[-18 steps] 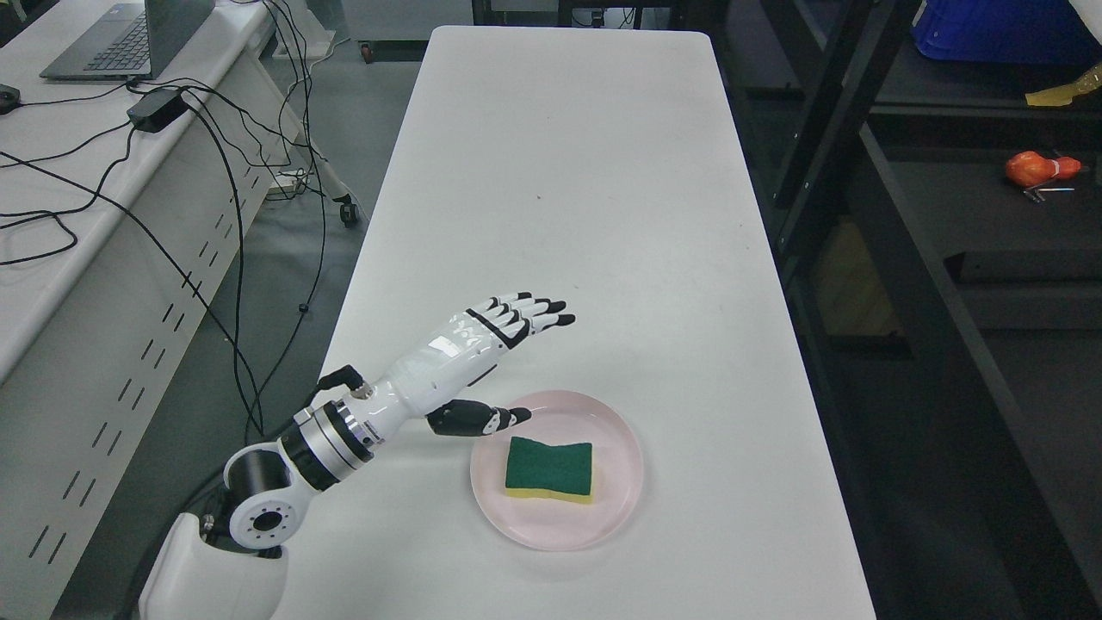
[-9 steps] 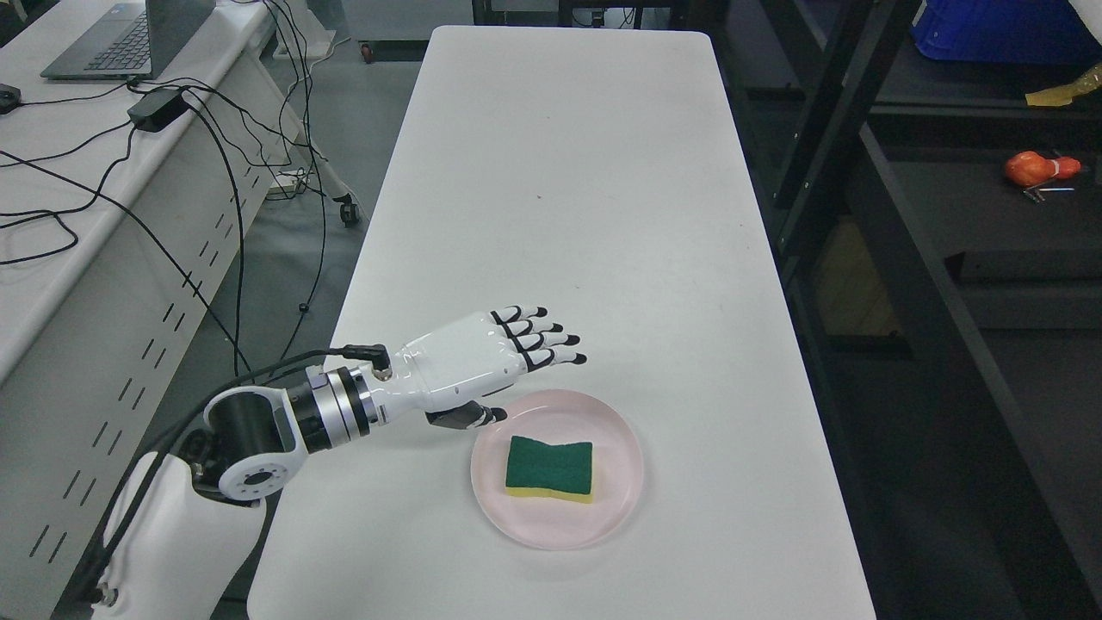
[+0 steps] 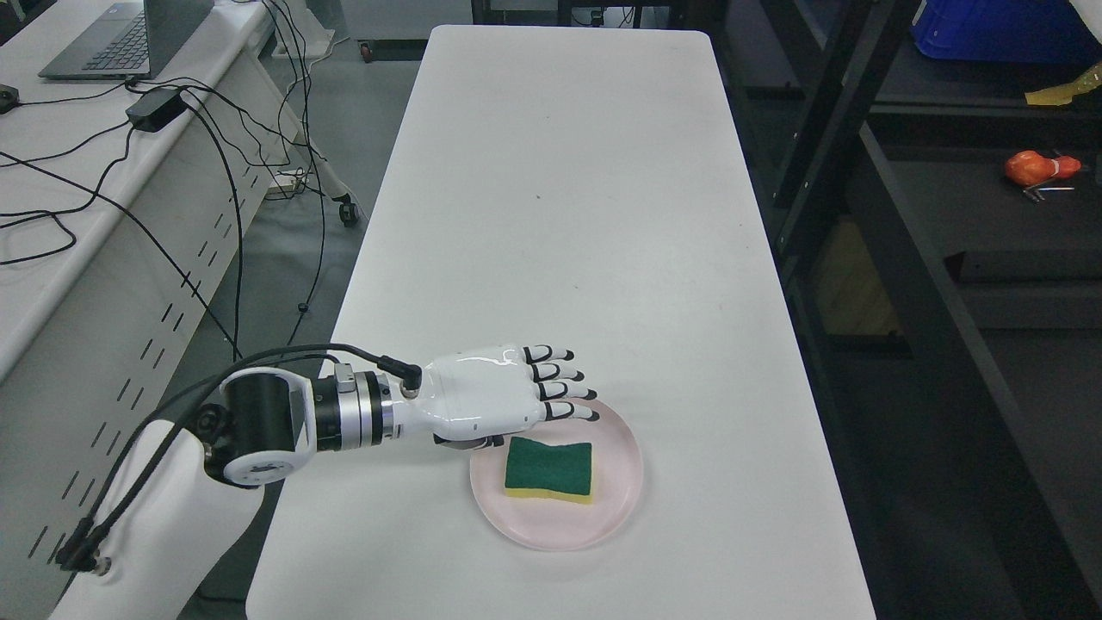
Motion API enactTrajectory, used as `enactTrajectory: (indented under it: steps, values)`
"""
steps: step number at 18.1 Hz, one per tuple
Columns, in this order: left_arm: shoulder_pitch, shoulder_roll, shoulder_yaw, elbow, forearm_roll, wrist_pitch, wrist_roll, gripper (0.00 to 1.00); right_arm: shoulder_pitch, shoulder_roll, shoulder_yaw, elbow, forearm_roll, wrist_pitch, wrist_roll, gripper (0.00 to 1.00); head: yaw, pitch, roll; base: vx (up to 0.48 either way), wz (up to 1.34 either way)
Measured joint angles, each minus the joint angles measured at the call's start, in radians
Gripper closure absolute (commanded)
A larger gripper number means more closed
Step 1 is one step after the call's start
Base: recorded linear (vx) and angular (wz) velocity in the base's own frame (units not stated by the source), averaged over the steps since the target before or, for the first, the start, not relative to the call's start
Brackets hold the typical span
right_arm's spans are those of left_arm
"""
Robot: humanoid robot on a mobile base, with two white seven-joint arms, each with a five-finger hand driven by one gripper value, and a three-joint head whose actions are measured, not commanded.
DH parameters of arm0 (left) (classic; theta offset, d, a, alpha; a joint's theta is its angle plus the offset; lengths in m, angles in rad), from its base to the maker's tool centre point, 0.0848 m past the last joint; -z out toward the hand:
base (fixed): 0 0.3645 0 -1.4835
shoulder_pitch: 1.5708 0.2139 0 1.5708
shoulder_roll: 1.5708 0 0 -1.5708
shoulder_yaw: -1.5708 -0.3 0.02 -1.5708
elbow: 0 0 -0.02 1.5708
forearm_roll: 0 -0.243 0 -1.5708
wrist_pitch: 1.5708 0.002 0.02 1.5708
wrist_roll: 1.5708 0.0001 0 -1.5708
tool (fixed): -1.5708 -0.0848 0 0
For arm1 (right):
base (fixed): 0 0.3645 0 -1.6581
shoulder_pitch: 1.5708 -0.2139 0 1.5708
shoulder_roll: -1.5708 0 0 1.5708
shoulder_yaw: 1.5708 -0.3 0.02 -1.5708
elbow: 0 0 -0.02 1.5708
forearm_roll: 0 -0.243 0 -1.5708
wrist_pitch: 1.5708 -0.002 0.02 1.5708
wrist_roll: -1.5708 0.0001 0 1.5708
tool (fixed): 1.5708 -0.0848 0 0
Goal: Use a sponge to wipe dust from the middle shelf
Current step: 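Lower the left hand over the green-and-yellow sponge and close fingers on it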
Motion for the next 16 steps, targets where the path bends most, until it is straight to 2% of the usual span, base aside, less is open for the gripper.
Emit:
enactTrajectory:
  steps: [8, 16]
  values:
    - [-0.011, 0.051, -0.102, 0.003, -0.028, -0.001, -0.01, 0.13, 0.0, 0.0, 0.0, 0.0, 0.0, 0.0, 0.0, 0.0, 0.0, 0.0, 0.0, 0.0, 0.0]
    - [-0.026, 0.057, -0.121, 0.05, -0.053, -0.001, -0.008, 0.15, 0.0, 0.0, 0.0, 0.0, 0.0, 0.0, 0.0, 0.0, 0.0, 0.0, 0.0, 0.0, 0.0]
